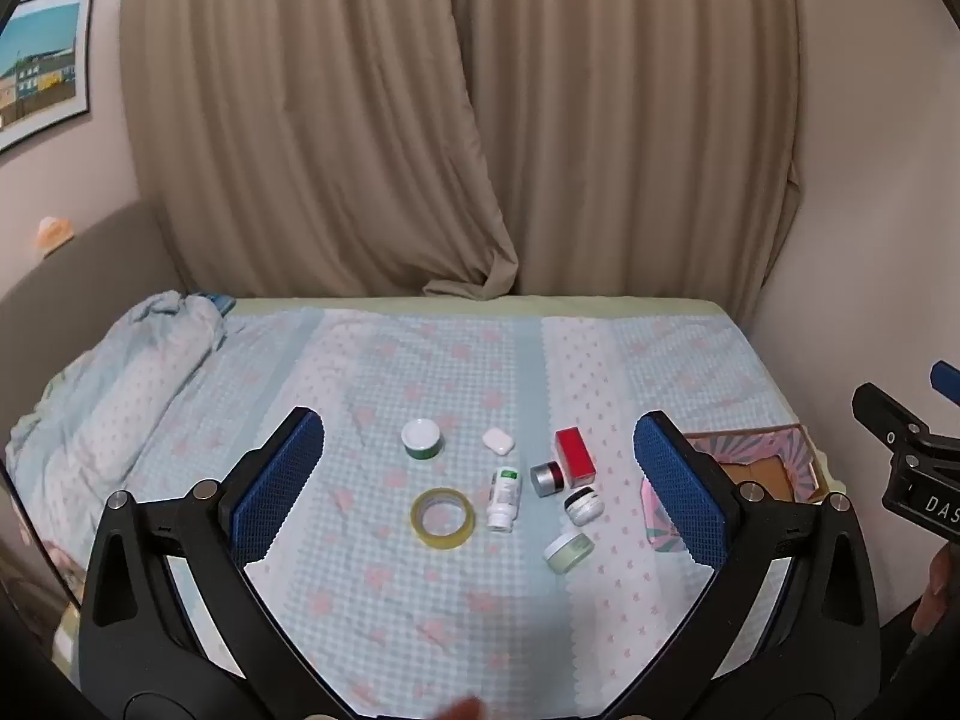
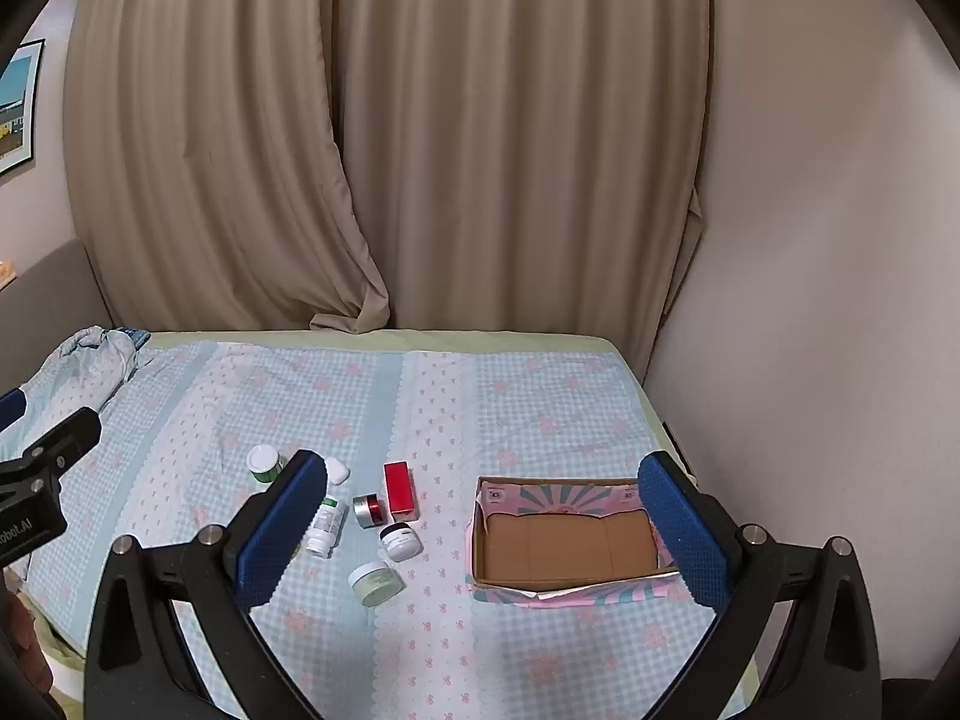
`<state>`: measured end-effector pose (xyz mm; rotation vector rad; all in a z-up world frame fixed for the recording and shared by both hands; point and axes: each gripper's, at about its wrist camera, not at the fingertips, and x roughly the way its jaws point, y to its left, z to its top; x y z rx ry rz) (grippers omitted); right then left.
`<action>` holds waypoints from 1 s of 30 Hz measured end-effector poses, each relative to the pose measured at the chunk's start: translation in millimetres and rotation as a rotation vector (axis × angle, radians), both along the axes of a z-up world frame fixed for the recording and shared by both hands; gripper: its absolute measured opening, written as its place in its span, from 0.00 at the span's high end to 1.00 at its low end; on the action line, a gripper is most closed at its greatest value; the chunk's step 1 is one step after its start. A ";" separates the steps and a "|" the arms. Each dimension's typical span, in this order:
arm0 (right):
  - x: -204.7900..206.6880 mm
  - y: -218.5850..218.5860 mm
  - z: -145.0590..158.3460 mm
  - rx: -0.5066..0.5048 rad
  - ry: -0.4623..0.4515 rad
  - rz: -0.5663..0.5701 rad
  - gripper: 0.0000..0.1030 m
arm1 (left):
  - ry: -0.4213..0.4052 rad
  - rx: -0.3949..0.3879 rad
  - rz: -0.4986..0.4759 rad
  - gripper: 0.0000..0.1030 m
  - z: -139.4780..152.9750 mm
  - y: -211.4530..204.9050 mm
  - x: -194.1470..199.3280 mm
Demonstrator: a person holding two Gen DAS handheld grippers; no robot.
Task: Organize rigid objects
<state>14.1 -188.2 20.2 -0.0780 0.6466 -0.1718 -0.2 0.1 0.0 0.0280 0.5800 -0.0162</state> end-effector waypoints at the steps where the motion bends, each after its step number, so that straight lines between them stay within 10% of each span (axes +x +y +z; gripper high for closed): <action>1: -0.1 0.0 0.1 0.001 -0.002 0.000 0.00 | -0.003 -0.002 0.000 0.00 0.1 0.0 -0.3; 30: -1.4 1.8 -0.9 0.004 0.019 0.002 0.00 | 0.000 -0.019 -0.004 0.00 -5.1 3.2 -6.4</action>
